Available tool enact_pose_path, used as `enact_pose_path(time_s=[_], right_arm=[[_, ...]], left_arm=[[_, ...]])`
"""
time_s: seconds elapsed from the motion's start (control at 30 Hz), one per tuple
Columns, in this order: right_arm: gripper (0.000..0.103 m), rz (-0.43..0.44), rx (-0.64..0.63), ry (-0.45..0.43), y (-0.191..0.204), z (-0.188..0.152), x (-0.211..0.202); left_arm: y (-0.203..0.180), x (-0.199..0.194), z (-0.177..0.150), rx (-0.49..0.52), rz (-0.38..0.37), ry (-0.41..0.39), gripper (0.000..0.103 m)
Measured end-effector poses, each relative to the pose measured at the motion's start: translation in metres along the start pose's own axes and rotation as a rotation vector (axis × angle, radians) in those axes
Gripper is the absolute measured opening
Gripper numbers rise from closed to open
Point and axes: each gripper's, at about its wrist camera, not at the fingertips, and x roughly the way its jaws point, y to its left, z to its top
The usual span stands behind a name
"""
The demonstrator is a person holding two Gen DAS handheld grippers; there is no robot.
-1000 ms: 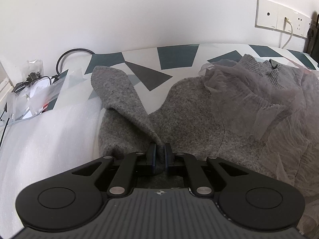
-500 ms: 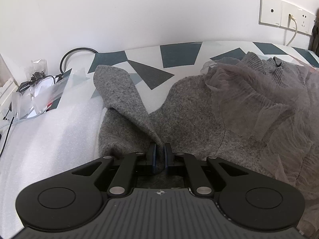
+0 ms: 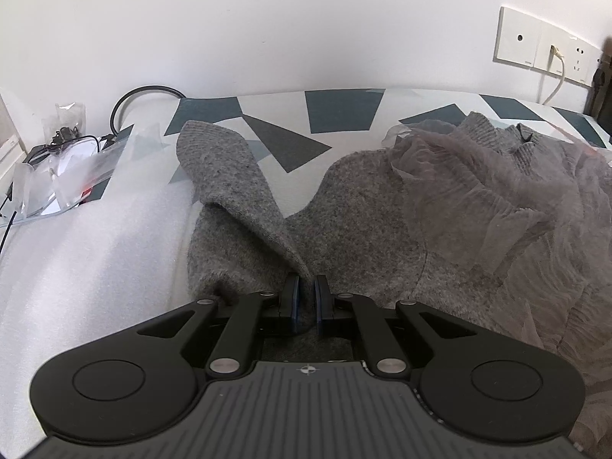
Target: Fold clothes
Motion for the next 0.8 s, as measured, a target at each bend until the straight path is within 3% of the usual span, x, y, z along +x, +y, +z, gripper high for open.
enact_pose_path(time_s=[0.07,0.23,0.3,0.37,0.4,0.47,0.53,0.7,0.8], right_arm=[[0.002,0.032,-0.053,0.007,0.018,0.001,0.021],[0.016,-0.059,-0.141,0.125,0.025,-0.01,0.064],[0.024,-0.128,-0.163,0.045,0.015,-0.014,0.049],[0.028,-0.243,-0.18,-0.073,-0.001,-0.015,0.029],[0.036,-0.311,-0.194,-0.131,-0.01,-0.017,0.02],[0.049,-0.406,-0.199,-0.134,-0.031,-0.019,0.013],[0.049,-0.469,-0.195,-0.104,-0.051,-0.023,0.01],[0.059,-0.464,-0.26,-0.017,-0.075,-0.038,0.023],[0.058,-0.415,-0.27,-0.053,-0.072,-0.042,0.014]], left_arm=[[0.0,0.0,0.0,0.005,-0.003,0.0,0.008],[0.002,0.0,0.0,0.011,-0.013,-0.002,0.008],[0.003,0.0,-0.001,0.01,-0.018,-0.004,0.008],[0.002,0.0,-0.001,0.01,-0.017,-0.007,0.008],[0.002,0.0,-0.002,0.011,-0.015,-0.008,0.008],[0.001,0.0,-0.002,0.01,-0.013,-0.009,0.008],[0.001,0.0,-0.002,0.009,-0.012,-0.009,0.008],[0.0,0.0,-0.001,0.012,-0.006,-0.005,0.008],[-0.002,0.0,0.0,0.019,0.002,0.001,0.008]])
